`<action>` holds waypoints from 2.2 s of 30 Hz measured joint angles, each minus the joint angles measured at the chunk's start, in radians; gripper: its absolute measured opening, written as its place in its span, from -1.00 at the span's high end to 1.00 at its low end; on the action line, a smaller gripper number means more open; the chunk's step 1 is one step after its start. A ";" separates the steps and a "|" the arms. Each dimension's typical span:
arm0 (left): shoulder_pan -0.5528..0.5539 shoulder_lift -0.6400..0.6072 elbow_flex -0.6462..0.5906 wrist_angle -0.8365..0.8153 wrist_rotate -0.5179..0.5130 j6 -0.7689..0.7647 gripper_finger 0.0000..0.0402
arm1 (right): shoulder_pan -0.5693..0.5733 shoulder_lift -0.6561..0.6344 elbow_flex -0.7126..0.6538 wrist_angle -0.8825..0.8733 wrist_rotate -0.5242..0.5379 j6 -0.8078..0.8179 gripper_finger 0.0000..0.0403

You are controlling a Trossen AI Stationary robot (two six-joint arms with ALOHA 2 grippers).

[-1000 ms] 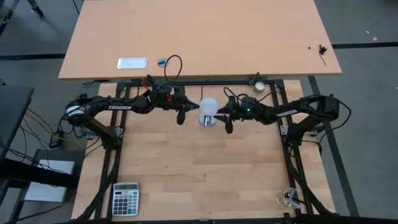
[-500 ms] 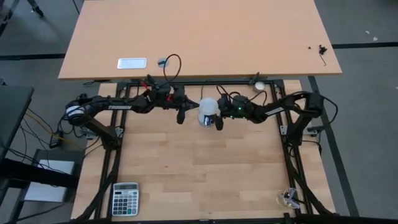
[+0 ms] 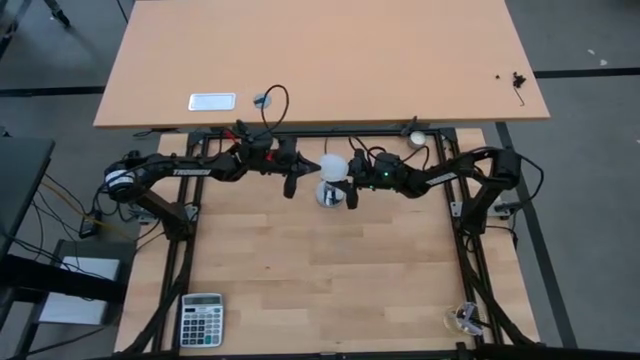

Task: Screw lightbulb
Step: Remove the lightbulb from the silver lamp socket

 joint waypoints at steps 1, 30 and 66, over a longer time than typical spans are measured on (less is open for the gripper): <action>0.000 0.000 0.000 0.000 0.006 0.000 1.00 | -0.001 0.000 0.000 0.002 0.001 -0.001 0.12; -0.048 -0.131 -0.003 -0.055 0.039 0.101 1.00 | -0.035 -0.303 0.003 -0.505 0.061 0.160 0.11; -0.047 -0.137 -0.003 -0.034 -0.019 0.108 1.00 | -0.052 -0.043 0.002 -0.629 0.097 0.633 -0.03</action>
